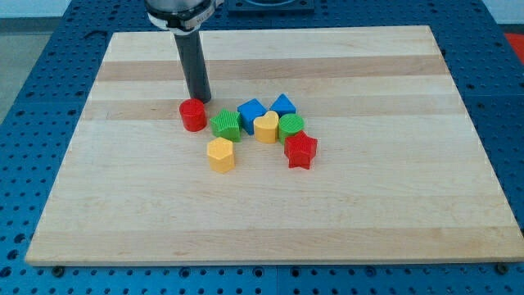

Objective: Push the red circle along with the yellow hexagon slightly right

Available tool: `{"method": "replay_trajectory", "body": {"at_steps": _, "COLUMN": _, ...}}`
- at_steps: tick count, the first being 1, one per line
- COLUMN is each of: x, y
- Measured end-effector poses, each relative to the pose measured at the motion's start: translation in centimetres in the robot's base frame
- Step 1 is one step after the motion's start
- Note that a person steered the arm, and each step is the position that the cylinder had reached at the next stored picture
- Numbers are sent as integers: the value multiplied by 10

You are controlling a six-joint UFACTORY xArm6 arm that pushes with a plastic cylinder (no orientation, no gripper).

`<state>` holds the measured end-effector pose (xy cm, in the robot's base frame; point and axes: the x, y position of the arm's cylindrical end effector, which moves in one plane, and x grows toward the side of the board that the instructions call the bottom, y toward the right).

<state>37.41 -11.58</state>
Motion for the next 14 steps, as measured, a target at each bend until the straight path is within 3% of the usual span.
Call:
{"method": "replay_trajectory", "body": {"at_steps": 2, "x": 68, "y": -2}}
{"method": "replay_trajectory", "body": {"at_steps": 3, "x": 85, "y": -2}}
{"method": "replay_trajectory", "body": {"at_steps": 4, "x": 71, "y": -16}}
{"method": "replay_trajectory", "body": {"at_steps": 5, "x": 61, "y": -62}}
{"method": "replay_trajectory", "body": {"at_steps": 6, "x": 97, "y": -112}}
{"method": "replay_trajectory", "body": {"at_steps": 7, "x": 117, "y": -103}}
{"method": "replay_trajectory", "body": {"at_steps": 10, "x": 111, "y": 17}}
{"method": "replay_trajectory", "body": {"at_steps": 12, "x": 149, "y": -29}}
{"method": "replay_trajectory", "body": {"at_steps": 14, "x": 136, "y": 13}}
